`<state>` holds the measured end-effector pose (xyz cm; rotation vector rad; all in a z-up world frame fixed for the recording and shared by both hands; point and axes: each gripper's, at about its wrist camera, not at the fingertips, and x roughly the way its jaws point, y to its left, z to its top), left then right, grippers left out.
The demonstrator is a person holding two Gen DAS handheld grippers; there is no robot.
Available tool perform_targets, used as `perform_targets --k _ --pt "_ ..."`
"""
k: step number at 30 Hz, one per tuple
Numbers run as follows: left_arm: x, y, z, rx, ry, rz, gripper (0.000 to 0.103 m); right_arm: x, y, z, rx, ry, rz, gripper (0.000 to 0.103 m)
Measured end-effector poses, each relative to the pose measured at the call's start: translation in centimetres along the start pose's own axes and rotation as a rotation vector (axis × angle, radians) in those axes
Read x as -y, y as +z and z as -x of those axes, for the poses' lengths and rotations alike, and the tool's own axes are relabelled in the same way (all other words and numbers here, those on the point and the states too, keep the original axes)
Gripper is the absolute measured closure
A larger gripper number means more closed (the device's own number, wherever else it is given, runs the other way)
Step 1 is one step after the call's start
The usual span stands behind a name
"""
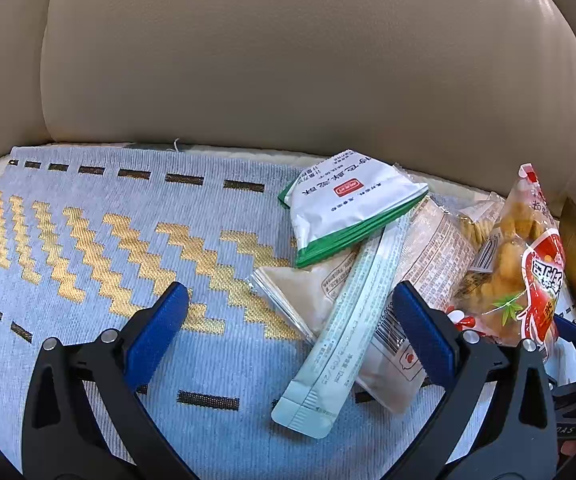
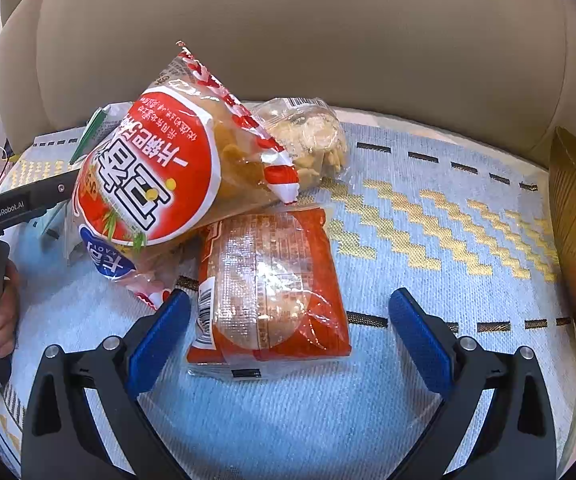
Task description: Organize snacks
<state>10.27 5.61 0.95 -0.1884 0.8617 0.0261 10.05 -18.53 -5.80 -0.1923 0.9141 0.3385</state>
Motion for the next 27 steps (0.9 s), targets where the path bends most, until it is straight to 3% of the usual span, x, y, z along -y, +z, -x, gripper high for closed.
perform_targets --k 27 --pt "-0.02 0.0 -0.05 0.007 0.005 0.005 0.003 0.0 -0.08 0.02 0.001 0.002 -0.001 0.005"
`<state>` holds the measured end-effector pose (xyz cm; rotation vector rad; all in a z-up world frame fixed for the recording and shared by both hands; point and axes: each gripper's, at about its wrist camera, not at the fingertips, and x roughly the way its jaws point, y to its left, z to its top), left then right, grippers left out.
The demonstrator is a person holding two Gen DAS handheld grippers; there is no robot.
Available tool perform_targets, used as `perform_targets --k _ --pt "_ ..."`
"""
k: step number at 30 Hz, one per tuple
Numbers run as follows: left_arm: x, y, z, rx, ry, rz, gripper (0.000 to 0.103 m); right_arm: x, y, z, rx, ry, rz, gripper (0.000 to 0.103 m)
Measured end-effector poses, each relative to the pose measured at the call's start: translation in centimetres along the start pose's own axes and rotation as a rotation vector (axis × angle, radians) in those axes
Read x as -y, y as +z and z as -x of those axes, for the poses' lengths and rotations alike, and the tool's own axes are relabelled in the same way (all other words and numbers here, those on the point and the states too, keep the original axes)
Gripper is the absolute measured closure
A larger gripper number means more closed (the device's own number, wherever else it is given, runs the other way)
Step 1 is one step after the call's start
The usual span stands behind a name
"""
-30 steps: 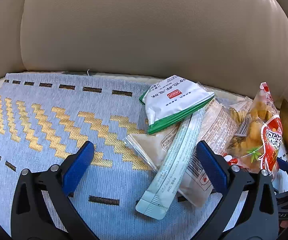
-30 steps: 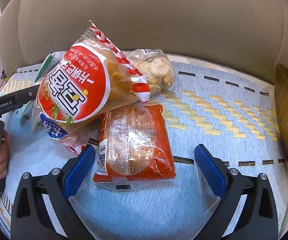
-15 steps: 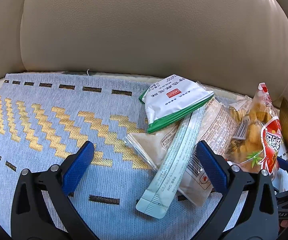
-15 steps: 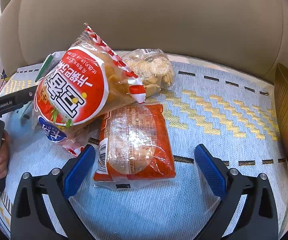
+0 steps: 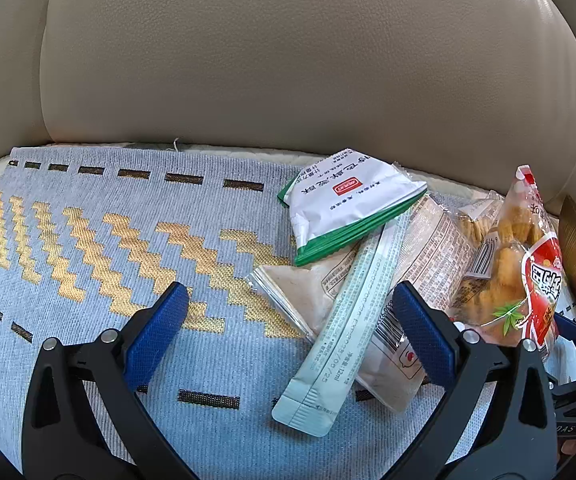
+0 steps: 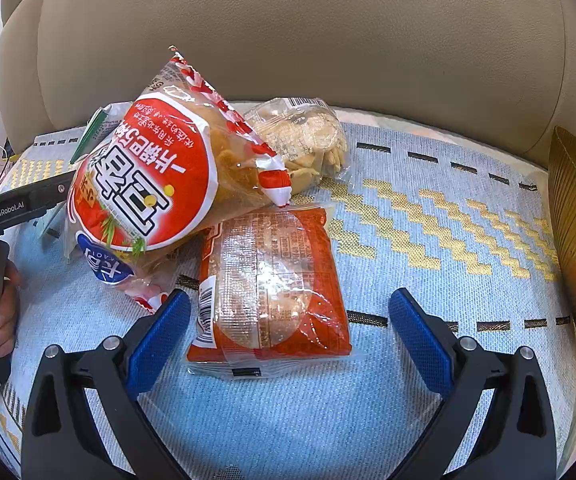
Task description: Organize snacks
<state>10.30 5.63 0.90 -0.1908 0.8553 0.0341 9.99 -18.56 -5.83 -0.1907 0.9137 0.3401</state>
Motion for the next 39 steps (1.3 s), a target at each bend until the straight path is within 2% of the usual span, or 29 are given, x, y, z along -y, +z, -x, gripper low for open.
perform_targets --k 39 --pt "0.17 -0.04 -0.37 0.0 0.009 -0.008 0.003 0.31 0.35 0.22 0.001 -0.003 -0.003 0.005"
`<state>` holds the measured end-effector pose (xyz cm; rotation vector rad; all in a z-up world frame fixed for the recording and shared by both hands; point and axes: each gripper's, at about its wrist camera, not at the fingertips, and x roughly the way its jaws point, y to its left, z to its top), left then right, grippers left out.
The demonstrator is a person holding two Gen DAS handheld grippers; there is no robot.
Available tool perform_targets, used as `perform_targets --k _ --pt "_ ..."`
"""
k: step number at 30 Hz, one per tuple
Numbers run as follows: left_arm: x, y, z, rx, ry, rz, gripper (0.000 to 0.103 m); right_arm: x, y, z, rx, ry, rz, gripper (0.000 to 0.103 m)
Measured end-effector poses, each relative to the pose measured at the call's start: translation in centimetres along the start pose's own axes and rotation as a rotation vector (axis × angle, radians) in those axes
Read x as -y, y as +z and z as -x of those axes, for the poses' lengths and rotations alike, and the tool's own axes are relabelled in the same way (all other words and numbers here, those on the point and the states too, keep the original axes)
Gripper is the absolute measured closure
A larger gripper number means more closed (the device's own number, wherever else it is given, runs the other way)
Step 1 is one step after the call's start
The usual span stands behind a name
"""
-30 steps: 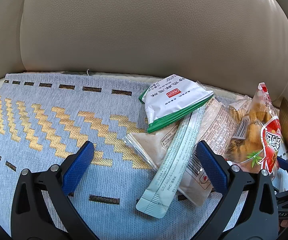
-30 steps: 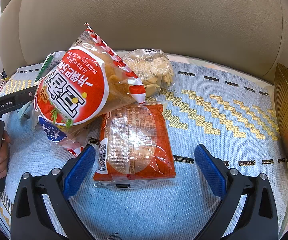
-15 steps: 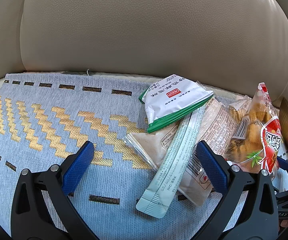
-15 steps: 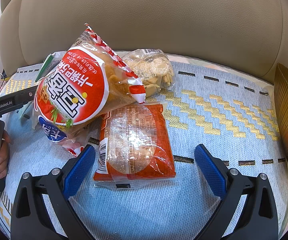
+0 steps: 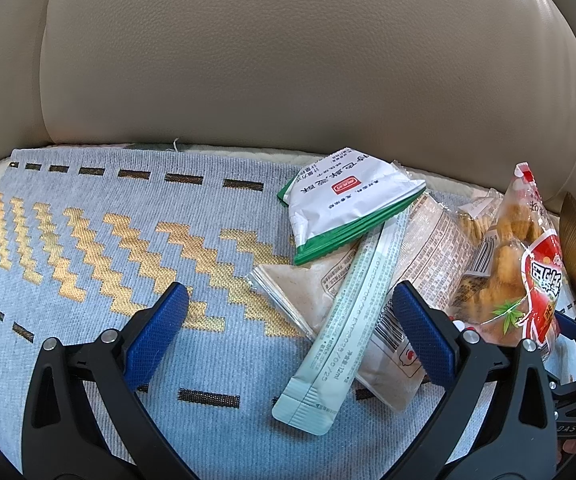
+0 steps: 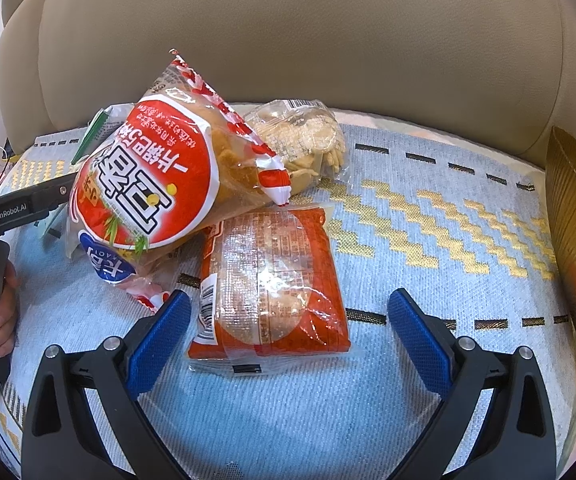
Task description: Organize snacks
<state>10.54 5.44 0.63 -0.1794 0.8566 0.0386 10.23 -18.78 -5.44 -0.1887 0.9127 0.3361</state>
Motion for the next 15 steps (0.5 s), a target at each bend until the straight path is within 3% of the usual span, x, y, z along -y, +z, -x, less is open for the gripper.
perform_targets --k 5,7,9,10,12,15 --pt "1.0 0.6 0.5 -0.028 0.027 -0.035 0.003 0.1 1.0 -0.1 -0.022 -0.005 -0.006 0.009" --pt "1.3 0.6 0.5 -0.038 0.025 -0.058 0.003 0.2 1.5 0.0 -0.024 -0.008 0.012 0.018" --pt "1.8 0.8 0.8 -0.036 0.025 -0.101 0.016 0.5 2.0 0.0 -0.032 0.002 0.012 0.023" --pt "2.1 0.9 0.9 -0.033 0.027 -0.121 0.021 0.8 2.2 0.0 -0.035 0.013 0.004 0.032" --pt "2.9 1.1 1.3 -0.025 0.041 -0.18 0.044 1.0 2.5 0.2 -0.036 0.02 0.007 0.046" --pt "4.5 1.0 1.6 -0.027 0.037 -0.264 0.066 1.7 3.3 0.6 -0.046 0.024 0.005 0.05"
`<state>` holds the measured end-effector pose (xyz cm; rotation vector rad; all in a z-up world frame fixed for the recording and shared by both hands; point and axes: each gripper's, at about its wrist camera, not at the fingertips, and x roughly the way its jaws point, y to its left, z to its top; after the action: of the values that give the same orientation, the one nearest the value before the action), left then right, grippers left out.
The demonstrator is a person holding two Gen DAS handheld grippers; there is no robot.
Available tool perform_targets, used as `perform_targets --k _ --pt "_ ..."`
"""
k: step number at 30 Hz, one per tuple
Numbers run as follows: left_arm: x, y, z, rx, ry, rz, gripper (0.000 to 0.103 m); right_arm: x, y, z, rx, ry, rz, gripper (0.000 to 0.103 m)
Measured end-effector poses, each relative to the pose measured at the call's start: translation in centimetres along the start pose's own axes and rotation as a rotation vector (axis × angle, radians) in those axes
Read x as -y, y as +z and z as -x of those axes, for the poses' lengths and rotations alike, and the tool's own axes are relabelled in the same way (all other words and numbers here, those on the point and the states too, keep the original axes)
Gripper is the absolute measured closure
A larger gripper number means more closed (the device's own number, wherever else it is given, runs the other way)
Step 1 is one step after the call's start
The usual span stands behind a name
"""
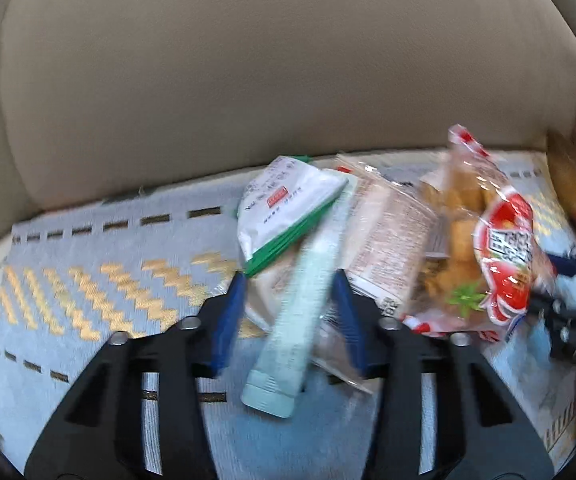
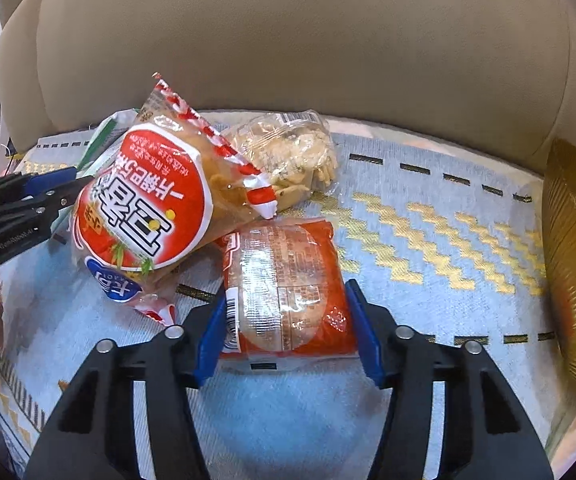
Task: Organize snacks
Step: 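Grasp the white stick pack with the left tool while the right tool grasps the orange bread pack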
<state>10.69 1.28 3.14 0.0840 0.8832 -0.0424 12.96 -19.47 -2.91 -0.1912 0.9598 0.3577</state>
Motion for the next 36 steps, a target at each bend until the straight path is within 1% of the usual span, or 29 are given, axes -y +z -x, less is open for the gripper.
perform_targets --k 1,2,3,4,6,8,10,13,16,19,22,23,24,25,26,27,28,29,30,32,34,36 --pt "0.3 -0.1 0.0 0.003 0.01 -0.018 0.07 0.3 0.1 0.1 0.0 0.002 -0.015 0.051" --pt "0.3 -0.2 0.0 0.002 0.012 -0.02 0.077 0.7 0.2 0.4 0.0 0.011 -0.037 0.051" --pt "0.2 -0.2 0.1 0.003 0.01 -0.014 0.081 0.9 0.0 0.7 0.003 0.023 -0.051 0.051" --pt "-0.1 -0.3 0.1 0.003 0.002 -0.002 0.083 1.2 0.0 1.0 0.008 0.029 -0.059 0.051" --pt "-0.6 -0.6 0.9 0.018 -0.013 0.023 0.093 1.7 -0.1 1.9 0.023 0.028 -0.064 0.051" --pt "-0.6 -1.0 2.1 0.033 -0.02 0.035 0.094 2.2 -0.2 2.9 0.033 0.038 -0.068 0.051" --pt "-0.7 -1.6 3.1 0.038 -0.046 0.056 0.094 2.5 -0.5 3.7 0.035 0.041 -0.075 0.051" --pt "0.3 -2.4 5.8 0.036 -0.059 0.054 0.094 2.2 -2.2 4.7 0.022 0.047 -0.079 0.051" --pt "1.1 -3.3 6.7 0.017 -0.08 0.025 0.094 1.8 -3.5 4.9 -0.001 0.043 -0.055 0.051" --pt "1.5 -4.2 7.1 -0.029 -0.122 0.048 0.094 0.7 -4.9 4.9 -0.027 0.061 -0.031 0.051" --pt "2.0 -4.7 6.7 -0.056 -0.133 0.051 0.092 -0.3 -5.2 5.0 -0.018 0.054 0.011 0.047" --pt "2.1 -4.9 6.4 -0.066 -0.122 0.04 0.088 -0.5 -5.1 5.1 -0.01 0.046 0.023 0.044" --pt "2.0 -5.0 6.3 -0.074 -0.116 0.04 0.075 -0.7 -5.1 5.3 0.002 0.041 0.03 0.036" --pt "2.0 -5.1 5.9 -0.085 -0.108 0.048 0.065 -0.8 -5.1 5.4 0.01 0.04 0.033 0.028" --pt "1.7 -5.3 5.8 -0.088 -0.115 0.06 0.048 -0.8 -5.1 5.4 0.02 0.035 0.035 0.024" --pt "1.6 -5.3 5.6 -0.092 -0.118 0.068 0.04 -0.8 -5.1 5.4 0.029 0.021 0.037 0.02" --pt "1.5 -5.5 5.3 -0.099 -0.105 0.067 0.04 -0.8 -5.2 5.3 0.028 0.012 0.038 0.016" --pt "1.3 -5.7 5.0 -0.105 -0.094 0.06 0.038 -0.7 -5.2 5.1 0.02 0.008 0.035 0.016" --pt "1.5 -5.8 4.7 -0.112 -0.082 0.053 0.034 -0.6 -5.3 4.8 0.011 0.005 0.028 0.015" --pt "1.5 -6.1 3.9 -0.125 -0.059 0.045 0.031 -0.2 -5.5 4.2 -0.01 0.004 0.005 0.015" --pt "1.5 -6.2 3.5 -0.115 -0.051 0.038 0.027 0.0 -5.7 3.4 -0.029 0.003 -0.011 0.015" --pt "1.8 -6.3 3.4 -0.104 -0.039 0.016 0.016 0.0 -5.9 2.8 -0.038 -0.025 -0.005 0.013"
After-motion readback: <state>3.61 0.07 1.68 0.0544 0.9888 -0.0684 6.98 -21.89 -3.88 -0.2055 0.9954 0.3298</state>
